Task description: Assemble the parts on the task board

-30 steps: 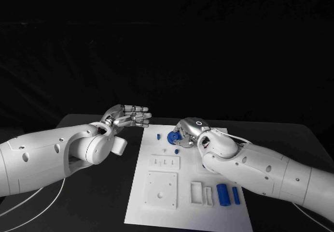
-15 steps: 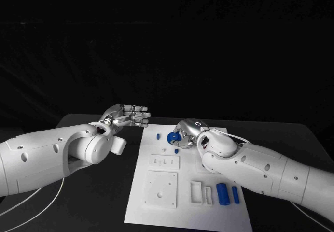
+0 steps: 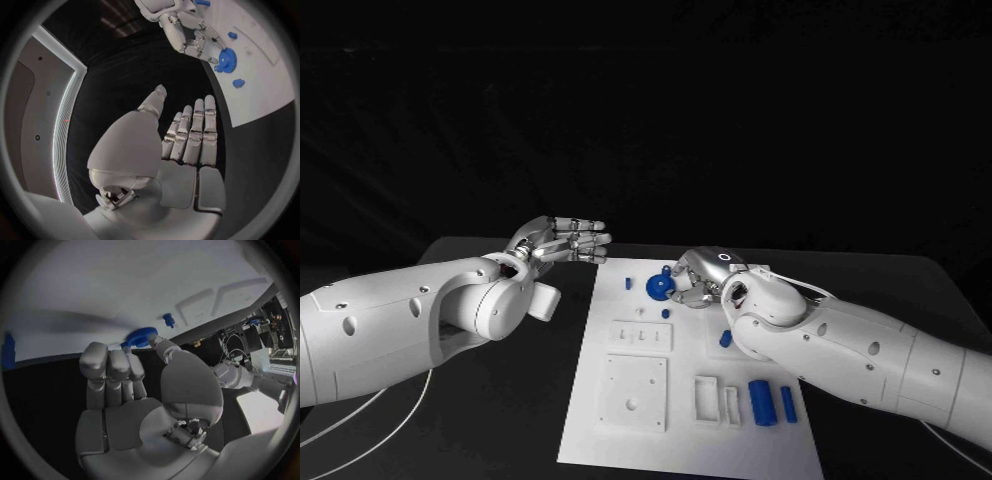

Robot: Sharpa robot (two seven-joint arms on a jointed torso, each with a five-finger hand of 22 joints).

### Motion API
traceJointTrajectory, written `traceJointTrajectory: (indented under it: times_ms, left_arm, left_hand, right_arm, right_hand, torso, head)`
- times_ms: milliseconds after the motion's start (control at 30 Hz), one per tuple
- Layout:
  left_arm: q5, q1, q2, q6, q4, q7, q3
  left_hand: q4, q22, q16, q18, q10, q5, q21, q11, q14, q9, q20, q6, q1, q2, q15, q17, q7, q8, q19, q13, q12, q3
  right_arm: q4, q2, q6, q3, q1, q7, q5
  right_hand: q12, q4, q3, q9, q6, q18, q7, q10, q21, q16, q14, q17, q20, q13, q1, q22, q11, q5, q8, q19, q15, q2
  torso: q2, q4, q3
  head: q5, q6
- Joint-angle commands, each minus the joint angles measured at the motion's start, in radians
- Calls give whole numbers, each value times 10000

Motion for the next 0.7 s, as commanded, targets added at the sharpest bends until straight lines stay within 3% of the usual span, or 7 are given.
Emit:
traceJointTrajectory:
  times_ms: [33,167,333,467,533,667,700]
  left_arm:
    - [-25,21,-9,90,-11,122,4]
    - [-24,21,-37,81,-60,129,4]
    - [-11,21,-54,77,-140,145,4]
    - [5,20,-58,82,-193,168,3]
    - [13,20,-58,92,-216,182,3]
    - [20,18,-51,108,-258,196,3]
    - [21,18,-47,115,-273,199,3]
  left_hand:
    - [-22,-12,-29,150,-48,28,38,6,-81,-10,28,-55,-41,-19,8,-7,0,22,-18,16,35,-5]
    - [-22,-12,-29,150,-48,28,38,6,-81,-10,28,-55,-41,-19,8,-7,0,22,-18,16,35,-5]
    - [-27,-11,-28,152,-52,31,38,9,-81,-9,28,-59,-39,-25,8,-7,1,22,-14,16,36,1]
    - [-28,-11,-28,152,-52,31,38,9,-81,-9,28,-59,-39,-25,7,-7,1,22,-13,16,36,2]
    - [-37,-10,-27,153,-24,26,41,7,-67,-8,24,-24,-34,-13,2,-6,3,24,-9,16,36,1]
    - [-37,-10,-27,153,-24,26,41,7,-67,-8,24,-24,-34,-13,2,-6,3,24,-9,16,36,1]
    - [-37,-10,-27,153,-24,26,41,7,-67,-8,24,-24,-34,-13,2,-6,3,24,-9,16,36,1]
  right_arm:
    - [228,-287,-627,45,-4,64,235]
    - [627,-801,-1070,233,-4,239,661]
    - [1112,-1533,-1148,593,-4,757,1401]
    - [1208,-2180,-773,820,-3,1843,2387]
    - [1087,-2415,-487,888,-3,2406,2825]
    - [754,-2660,-56,944,-3,3103,3326]
    - [625,-2717,71,955,-3,3299,3435]
  right_hand:
    - [66,-18,53,15,88,12,11,-6,-15,-17,11,-10,38,11,-64,-14,-6,-42,-38,574,29,-46]
    - [43,86,-312,12,52,17,25,-18,-20,-44,3,-42,49,-13,123,-60,12,-112,-46,569,41,-97]
    - [32,193,-909,13,33,21,39,-30,-17,-64,0,-58,62,-33,522,-92,32,-296,-41,563,55,-141]
    - [78,-517,-563,12,247,-11,46,-15,36,-73,-9,-52,52,9,1590,-42,6,242,-40,545,34,-14]
    - [103,-949,-471,8,309,-33,49,-15,52,-48,-9,-2,50,41,1585,16,10,325,-48,538,34,54]
    - [124,-1268,-940,12,340,-45,63,-9,110,16,-6,95,63,69,1728,112,34,334,-41,537,59,183]
    - [120,-1324,-1301,6,305,-45,87,-8,119,28,-8,128,78,68,1790,150,39,362,-57,535,63,333]
  torso:
    - [-14,-23,8]
    - [-20,-58,20]
    - [-46,-130,62]
    - [-75,-227,109]
    - [-86,-272,138]
    - [-101,-324,193]
    - [-103,-330,205]
  head:
    - [-10,12]
    - [-27,55]
    - [-57,105]
    - [-57,126]
    - [-43,133]
    - [-25,146]
    - [-19,143]
